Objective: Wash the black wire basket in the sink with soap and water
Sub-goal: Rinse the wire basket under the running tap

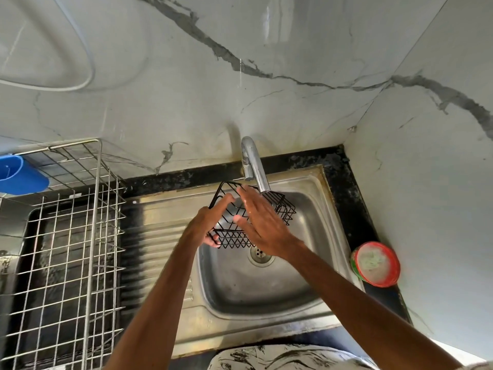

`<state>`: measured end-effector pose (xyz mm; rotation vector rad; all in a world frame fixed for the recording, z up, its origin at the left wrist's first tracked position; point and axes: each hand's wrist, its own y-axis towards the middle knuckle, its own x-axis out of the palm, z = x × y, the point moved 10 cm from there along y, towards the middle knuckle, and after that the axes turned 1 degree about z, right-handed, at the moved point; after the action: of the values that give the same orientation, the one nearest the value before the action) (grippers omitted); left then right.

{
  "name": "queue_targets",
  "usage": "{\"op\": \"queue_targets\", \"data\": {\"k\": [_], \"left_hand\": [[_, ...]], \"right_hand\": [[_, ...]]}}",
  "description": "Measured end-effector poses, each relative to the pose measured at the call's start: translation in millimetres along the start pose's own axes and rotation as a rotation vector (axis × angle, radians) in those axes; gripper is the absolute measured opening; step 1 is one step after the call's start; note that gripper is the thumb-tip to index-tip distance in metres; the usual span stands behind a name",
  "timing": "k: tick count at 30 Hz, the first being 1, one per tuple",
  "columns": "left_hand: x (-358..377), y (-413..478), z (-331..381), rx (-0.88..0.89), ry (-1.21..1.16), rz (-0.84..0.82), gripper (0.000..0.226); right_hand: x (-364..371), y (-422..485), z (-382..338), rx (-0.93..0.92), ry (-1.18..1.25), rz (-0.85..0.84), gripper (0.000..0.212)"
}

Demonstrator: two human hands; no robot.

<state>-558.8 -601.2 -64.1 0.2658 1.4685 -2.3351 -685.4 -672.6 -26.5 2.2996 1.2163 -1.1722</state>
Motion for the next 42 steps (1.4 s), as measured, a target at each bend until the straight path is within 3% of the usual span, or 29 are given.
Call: {"op": "queue_targets", "data": {"k": [4, 8, 12, 17, 21, 24, 26, 30, 32, 34, 38, 40, 42], "left_hand": [[0.9, 0.6, -1.3, -0.017, 0.056, 0.003, 0.090], [4.7, 3.7, -6.1, -0.025, 0.088, 0.014, 0.089], [-1.5, 6.3, -13.5, -0.039, 0.016, 0.017, 0.102], [-10.0, 7.0, -18.6, -0.024, 0.007, 0.000, 0.099], [-16.5, 6.2, -25.9, -0.026, -0.012, -0.004, 0.098], [-17.0, 9.3, -34.6, -0.039, -0.041, -0.016, 0.108], [-13.3, 10.5, -35.9, -0.038, -0.053, -0.022, 0.115], [-8.1, 4.0, -34.1, -0.019, -0.076, -0.009, 0.108], [-9.4, 2.7, -35.8, -0.018, -0.071, -0.019, 0.108], [-13.4, 0.0, -35.4, 0.005, -0.050, -0.027, 0.093], [-23.6, -5.6, -34.0, 0.037, -0.024, -0.017, 0.073], [-24.1, -6.3, -35.0, 0.034, -0.010, -0.017, 0.074], [-23.2, -6.7, -35.0, 0.031, -0.029, -0.010, 0.069]], "right_hand": [[0.8, -16.0, 56.2, 0.151, 0.089, -0.036, 0.066], [13.4, -14.5, 52.9, 0.249, 0.146, -0.118, 0.073], [15.7, -10.7, 3.1, 0.093, 0.151, -0.117, 0.077], [3.9, -7.3, 14.3, -0.048, 0.114, -0.007, 0.058], [11.6, -15.1, 72.8, 0.177, 0.251, -0.001, 0.050], [13.6, -17.6, 97.5, 0.342, 0.328, -0.002, 0.066], [16.3, -13.4, 78.1, 0.345, 0.320, -0.032, 0.082], [23.7, -4.5, 6.2, 0.124, 0.226, -0.126, 0.077], [21.3, -0.8, 4.6, 0.080, 0.181, -0.119, 0.073], [18.8, 1.4, 24.3, 0.074, 0.136, -0.111, 0.065], [24.3, -3.4, 94.8, 0.310, 0.121, -0.196, 0.062], [25.4, -3.9, 104.6, 0.391, 0.139, -0.250, 0.073], [21.8, 1.7, 81.8, 0.359, 0.185, -0.241, 0.089]]}}
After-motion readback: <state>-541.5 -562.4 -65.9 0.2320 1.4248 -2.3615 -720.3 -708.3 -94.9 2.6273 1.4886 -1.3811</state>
